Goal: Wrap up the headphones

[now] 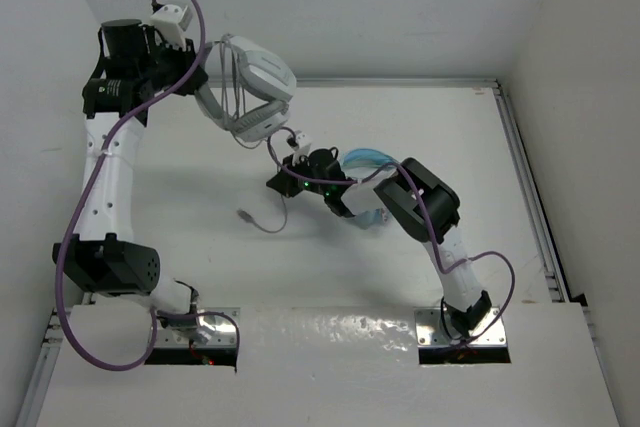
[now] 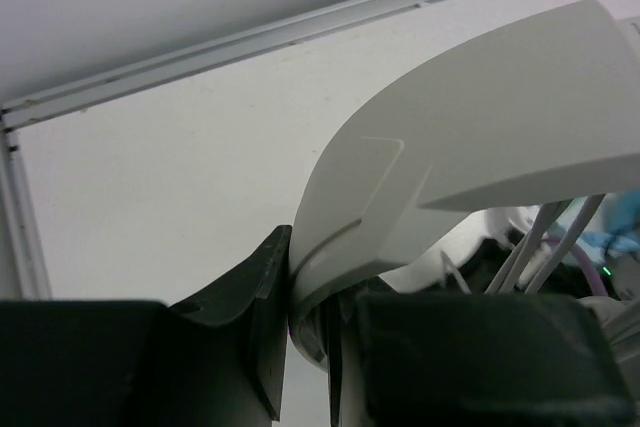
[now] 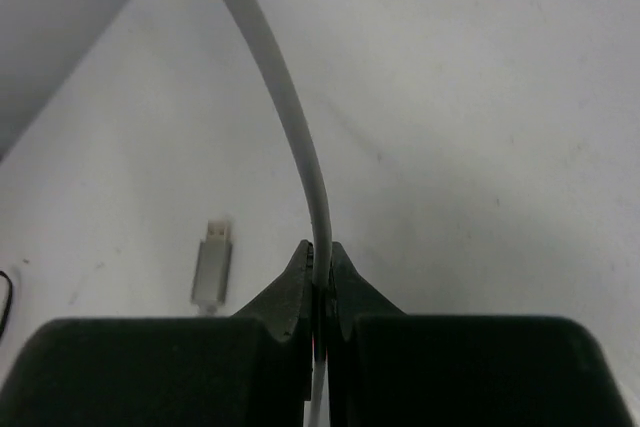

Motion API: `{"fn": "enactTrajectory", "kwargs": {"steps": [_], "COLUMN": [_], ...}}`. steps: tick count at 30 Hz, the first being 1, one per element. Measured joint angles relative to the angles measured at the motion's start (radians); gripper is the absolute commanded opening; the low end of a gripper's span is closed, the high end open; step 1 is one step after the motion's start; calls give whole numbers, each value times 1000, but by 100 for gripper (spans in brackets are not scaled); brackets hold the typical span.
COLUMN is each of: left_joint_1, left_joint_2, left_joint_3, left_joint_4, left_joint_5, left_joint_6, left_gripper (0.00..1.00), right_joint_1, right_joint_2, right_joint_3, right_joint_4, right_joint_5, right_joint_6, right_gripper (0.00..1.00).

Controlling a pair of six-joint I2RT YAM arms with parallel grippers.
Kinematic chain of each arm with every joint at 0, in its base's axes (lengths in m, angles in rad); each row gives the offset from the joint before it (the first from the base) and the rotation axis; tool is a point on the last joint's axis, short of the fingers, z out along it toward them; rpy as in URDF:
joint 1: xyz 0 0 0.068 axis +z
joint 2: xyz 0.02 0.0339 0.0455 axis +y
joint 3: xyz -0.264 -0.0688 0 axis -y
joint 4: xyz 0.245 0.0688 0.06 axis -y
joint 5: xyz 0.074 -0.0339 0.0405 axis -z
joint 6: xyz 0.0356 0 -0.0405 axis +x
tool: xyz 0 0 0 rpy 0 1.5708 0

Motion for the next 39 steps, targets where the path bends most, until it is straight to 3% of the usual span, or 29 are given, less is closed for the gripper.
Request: {"fn": "enactTrajectory", "kwargs": {"steps": [8, 14, 17, 23, 29, 35, 39], "left_joint_1": [-2, -29, -95, -225, -270, -292, -308], "left_joint_2": [-61, -135, -136, -81, 0, 95, 97], "left_joint_3": [8, -117, -253, -455, -462, -462, -460], "left_joint_4": [-110, -227, -230, -56, 75, 263, 384], "left_joint_5": [202, 217, 95, -204, -431, -623, -672], "left_joint_6": [115, 438, 539, 603, 549, 461, 417], "left_gripper": [0, 0, 0, 0, 0, 0, 0], "right_joint_1": [-150, -308, -338, -283, -271, -247, -215], "right_joint_2": [71, -13, -98, -271, -329, -359, -415], "right_joint_3": [304, 338, 361, 410, 421, 513, 498], "right_joint_4": [-56, -137, -244, -442, -632, -1029, -1086], "right_joint_5": [-84, -160, -193, -290, -299, -270, -305], "right_joint_6": [105, 135, 101, 18, -72, -223, -213], "right_gripper": [0, 0, 0, 0, 0, 0, 0]}}
